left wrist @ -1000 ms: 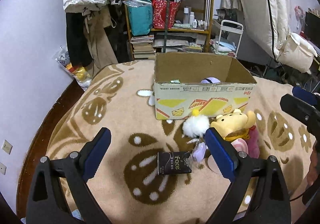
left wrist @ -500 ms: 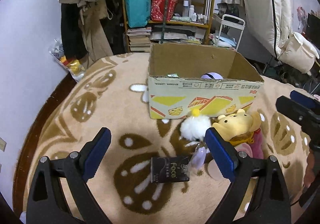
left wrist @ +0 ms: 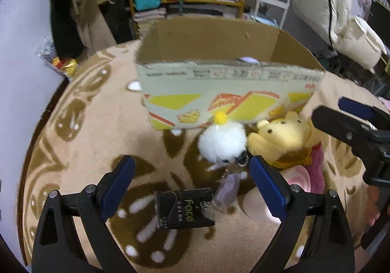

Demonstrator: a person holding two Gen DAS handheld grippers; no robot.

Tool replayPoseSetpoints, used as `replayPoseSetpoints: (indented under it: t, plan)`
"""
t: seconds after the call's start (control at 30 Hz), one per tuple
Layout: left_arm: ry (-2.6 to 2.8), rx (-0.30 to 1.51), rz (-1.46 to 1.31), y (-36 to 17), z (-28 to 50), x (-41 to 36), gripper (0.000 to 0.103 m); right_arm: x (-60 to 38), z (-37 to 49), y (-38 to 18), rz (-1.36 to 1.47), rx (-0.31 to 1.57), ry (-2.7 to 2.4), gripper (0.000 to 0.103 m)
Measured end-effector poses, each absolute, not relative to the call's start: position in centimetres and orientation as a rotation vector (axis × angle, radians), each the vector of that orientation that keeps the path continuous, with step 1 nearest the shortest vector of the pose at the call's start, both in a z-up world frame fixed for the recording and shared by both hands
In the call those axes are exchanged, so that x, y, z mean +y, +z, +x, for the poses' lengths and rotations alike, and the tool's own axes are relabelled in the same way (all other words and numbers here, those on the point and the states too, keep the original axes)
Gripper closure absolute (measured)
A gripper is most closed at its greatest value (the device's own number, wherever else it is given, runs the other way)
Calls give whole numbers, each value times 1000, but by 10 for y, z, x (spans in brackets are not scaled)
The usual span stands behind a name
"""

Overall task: Organize soft objects
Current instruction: 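Move both open grippers back toward the remaining pile, then grasp the yellow bear plush with the right gripper while the left grasps a clear packet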

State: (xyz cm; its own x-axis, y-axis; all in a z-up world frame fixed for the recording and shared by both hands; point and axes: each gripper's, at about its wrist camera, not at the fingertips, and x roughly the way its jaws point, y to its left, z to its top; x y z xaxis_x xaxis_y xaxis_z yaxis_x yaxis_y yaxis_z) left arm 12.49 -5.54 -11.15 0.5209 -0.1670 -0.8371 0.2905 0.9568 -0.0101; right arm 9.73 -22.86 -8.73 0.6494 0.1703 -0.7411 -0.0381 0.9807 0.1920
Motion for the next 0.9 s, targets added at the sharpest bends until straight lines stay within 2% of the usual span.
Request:
replayPoseSetpoints:
  t: [0.07, 0.2, 0.27, 0.53, 0.63, 0.7, 0.9]
  plan:
    - [-294, 993, 132, -114, 126, -59, 10, -229, 100, -90, 169, 860, 129, 3]
    - [-358, 1020, 131, -119, 127, -68, 23, -227, 105, -97, 179, 888, 156, 9]
    - [-376, 1042, 134, -124, 128, -72, 25, -225, 109, -103, 173, 915, 169, 12]
    - [-460, 1137, 117, -142, 132, -85, 44, -219, 119, -117, 153, 959, 187, 13]
    - [-471, 1163, 94, -148, 135, -86, 53, -218, 120, -120, 145, 964, 189, 13]
    - [-476, 1183, 77, -151, 138, -87, 63, -219, 122, -123, 139, 973, 190, 13]
    - [-456, 1210, 61, -160, 143, -87, 77, -214, 126, -132, 95, 1005, 191, 13]
